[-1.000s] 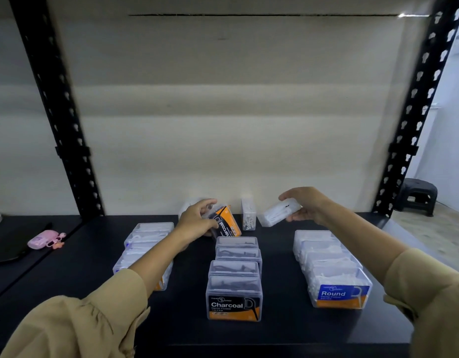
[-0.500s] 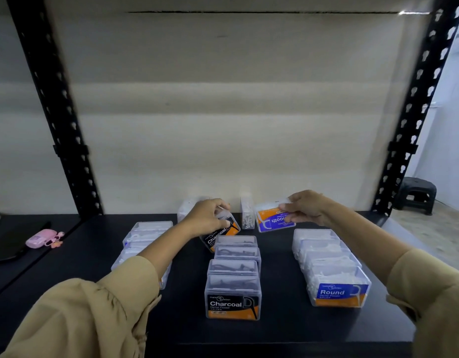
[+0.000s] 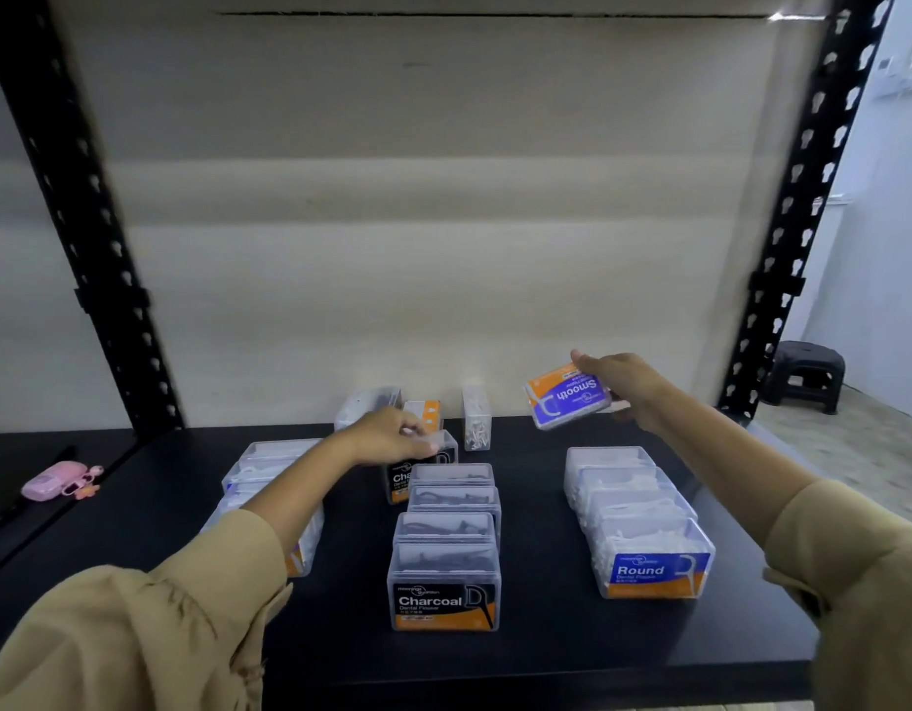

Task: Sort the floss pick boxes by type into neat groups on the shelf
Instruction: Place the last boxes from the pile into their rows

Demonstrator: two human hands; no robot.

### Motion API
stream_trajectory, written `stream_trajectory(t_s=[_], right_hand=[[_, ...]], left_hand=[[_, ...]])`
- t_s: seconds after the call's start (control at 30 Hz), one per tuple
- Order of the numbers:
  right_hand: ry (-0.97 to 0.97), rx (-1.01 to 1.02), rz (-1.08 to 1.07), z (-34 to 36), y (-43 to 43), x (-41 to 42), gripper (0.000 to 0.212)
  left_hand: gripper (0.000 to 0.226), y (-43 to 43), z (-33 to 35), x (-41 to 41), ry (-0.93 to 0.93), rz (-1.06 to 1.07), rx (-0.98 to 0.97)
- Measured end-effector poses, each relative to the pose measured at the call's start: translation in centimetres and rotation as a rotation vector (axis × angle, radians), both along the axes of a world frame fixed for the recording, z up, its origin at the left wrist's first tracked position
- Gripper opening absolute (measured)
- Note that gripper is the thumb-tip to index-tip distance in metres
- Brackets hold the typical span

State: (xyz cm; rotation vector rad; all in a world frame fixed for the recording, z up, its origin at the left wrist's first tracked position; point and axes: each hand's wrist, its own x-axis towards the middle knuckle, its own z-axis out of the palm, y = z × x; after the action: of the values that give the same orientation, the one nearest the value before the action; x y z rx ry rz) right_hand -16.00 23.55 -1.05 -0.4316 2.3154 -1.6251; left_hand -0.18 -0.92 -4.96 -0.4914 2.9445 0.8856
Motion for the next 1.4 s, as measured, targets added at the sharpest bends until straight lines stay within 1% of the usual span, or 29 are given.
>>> stream_trajectory(t_s=[0.07,0.17,0.23,0.33,0.4,0.5,0.53,0.63,0.73,0.83,0.9,0.97,1.0,1.03,1.13,1.23,1.33,1.4], right_hand=[[-0.04,0.03,0.0,0.1,0.7,-0.4,0.036],[-0.092,0.063,0.019,-0.1,1.4,-0.9,0.041],[-0.113,0.018,0.05,-0.3,1.5,-1.1,0.035],[-0.127,-0.041,0.079,-0.2,1.3,-0.9,0.019],[-0.097,-0.031,0.108,-0.1,1.0,-0.9,0.016],[-0.05,-0.055,0.129,0.2,0.3,-0.7,0.031],[-0.027,-0.058,0.124,0.4,0.0,-0.4,0.033],[0.076,-0.042,0.134,0.9,-0.7,0.7,0.028],[0.191,-0.02,0.21,1.4,-1.3,1.9,0.029],[0.333,0.091,0.225,1.6,-2.1,2.7,0.042],[0.414,0.137,0.238,1.8,-2.7,3.3,0.054],[0.454,0.155,0.277,1.8,-3.4,4.1,0.062],[0.467,0.164,0.297,1.8,-3.7,4.5,0.064],[0.483,0.176,0.315,1.8,-4.0,5.0,0.066],[0.516,0.179,0.353,1.9,-4.9,6.0,0.07],[0.507,0.142,0.381,2.0,-5.3,6.6,0.07],[0.516,0.124,0.402,1.8,-5.5,6.9,0.066],[0.507,0.092,0.383,1.4,-5.3,6.9,0.057]], left_hand=[[0.037,-0.3,-0.1,0.0,-0.102,0.02,-0.06],[0.04,0.4,0.0,0.2,-0.157,0.045,-0.021],[0.046,0.8,0.1,0.1,-0.14,0.018,-0.012],[0.042,1.6,0.5,-0.1,-0.125,-0.05,0.002],[0.035,1.9,0.7,-0.3,-0.141,-0.068,0.03],[0.02,2.0,0.6,-0.5,-0.153,-0.077,0.066],[0.017,2.0,0.6,-0.5,-0.157,-0.08,0.075],[0.019,1.9,0.5,-0.5,-0.149,-0.098,0.096],[0.022,1.9,0.4,-0.7,-0.06,-0.117,0.125],[0.027,2.5,1.0,-0.9,0.203,-0.047,0.12],[0.03,3.3,1.9,-0.8,0.39,-0.015,0.171],[0.035,4.1,3.0,-0.5,0.518,-0.032,0.206],[0.038,4.4,3.4,-0.3,0.552,-0.048,0.184],[0.041,4.6,3.8,-0.2,0.562,-0.067,0.152],[0.049,4.7,4.5,-0.1,0.511,-0.117,0.103],[0.049,4.4,4.4,0.1,0.504,-0.128,0.097],[0.049,4.1,4.3,0.4,0.528,-0.121,0.093],[0.048,4.0,4.1,0.6,0.55,-0.124,0.072]])
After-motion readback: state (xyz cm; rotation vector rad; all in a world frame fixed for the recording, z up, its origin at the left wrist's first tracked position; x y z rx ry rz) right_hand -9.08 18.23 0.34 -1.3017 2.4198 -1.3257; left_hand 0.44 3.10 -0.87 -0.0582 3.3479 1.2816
